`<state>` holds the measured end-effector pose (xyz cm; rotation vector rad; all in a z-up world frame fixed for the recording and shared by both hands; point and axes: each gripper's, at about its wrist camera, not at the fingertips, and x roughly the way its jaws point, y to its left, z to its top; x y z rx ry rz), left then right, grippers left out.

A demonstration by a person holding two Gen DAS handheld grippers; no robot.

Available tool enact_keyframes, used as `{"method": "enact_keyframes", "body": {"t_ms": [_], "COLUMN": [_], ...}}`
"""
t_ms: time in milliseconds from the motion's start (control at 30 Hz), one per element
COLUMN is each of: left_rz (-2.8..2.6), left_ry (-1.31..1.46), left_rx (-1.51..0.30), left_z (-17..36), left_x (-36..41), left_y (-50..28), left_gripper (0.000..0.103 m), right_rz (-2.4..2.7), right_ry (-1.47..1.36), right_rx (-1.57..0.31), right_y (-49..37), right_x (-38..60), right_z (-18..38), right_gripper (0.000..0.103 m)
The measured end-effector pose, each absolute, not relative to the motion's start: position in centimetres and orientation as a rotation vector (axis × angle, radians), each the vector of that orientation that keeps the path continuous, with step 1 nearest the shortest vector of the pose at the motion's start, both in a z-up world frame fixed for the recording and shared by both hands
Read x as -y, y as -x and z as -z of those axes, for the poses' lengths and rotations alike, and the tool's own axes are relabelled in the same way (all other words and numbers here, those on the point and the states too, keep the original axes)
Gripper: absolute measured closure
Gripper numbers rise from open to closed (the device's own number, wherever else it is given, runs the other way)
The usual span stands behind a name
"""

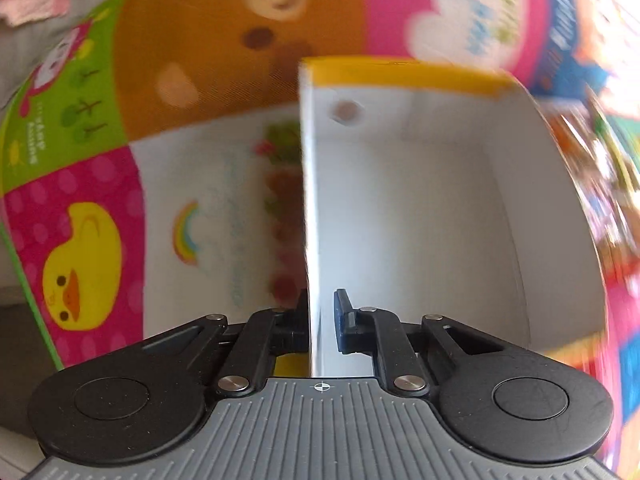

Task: Organize objects
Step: 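Grasp the yellow cardboard box wall with the left tool, then grasp the yellow-wrapped bun from the snack pile with the right tool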

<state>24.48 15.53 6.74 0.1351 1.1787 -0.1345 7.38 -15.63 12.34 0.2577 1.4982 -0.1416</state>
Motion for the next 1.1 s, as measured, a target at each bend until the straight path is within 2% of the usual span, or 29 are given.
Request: {"method": "enact_keyframes", "body": {"t_ms": [200, 367, 600, 800, 867, 933, 1100], "left_rz": [0.218, 0.218, 0.115, -0.016, -0.057, -0.103, -0.170], "left_ry": [-0.194, -0.136, -0.076, -0.050, -0.030, -0.017, 0.010], "left_rx": [-1.206, -1.272, -1.325, -1.327, -1.334, -1.332, -1.324], "left_z": [-7.1, -7.1, -6.7, -6.7, -6.6, -6.6, -7.1], "left_x": [-14.2, -13.3, -12.1, -11.5, -11.5, -11.1, -10.4], "left_y": [-17.2, -12.3, -11.2, -11.5, -11.5, -11.6, -11.2], "left_gripper": [0.092, 0.091, 0.093, 0.094, 0.094, 0.094, 0.093], "right_rz": [0.124, 0.076, 0.069, 0.000, -0.028, -0.046, -0.075], "right_ry": [-0.237, -0.227, -0.193, -0.146, -0.181, -0.232, -0.295], "right_rx": [-1.405, -1.401, -1.285, -1.162, -1.143, -1.138, -1.168], "right_y": [-8.7, -8.9, -12.7, -22.0, -26.3, -30.4, -39.5], "right_x": [16.2, 15.3, 17.3, 22.0, 23.5, 24.5, 24.1], "right_z": [-17.7, -17.4, -17.4, -16.8, -15.6, -14.1, -8.4], "right_gripper": [0.000, 0.000, 0.000, 0.001, 0.007, 0.018, 0.031]}}
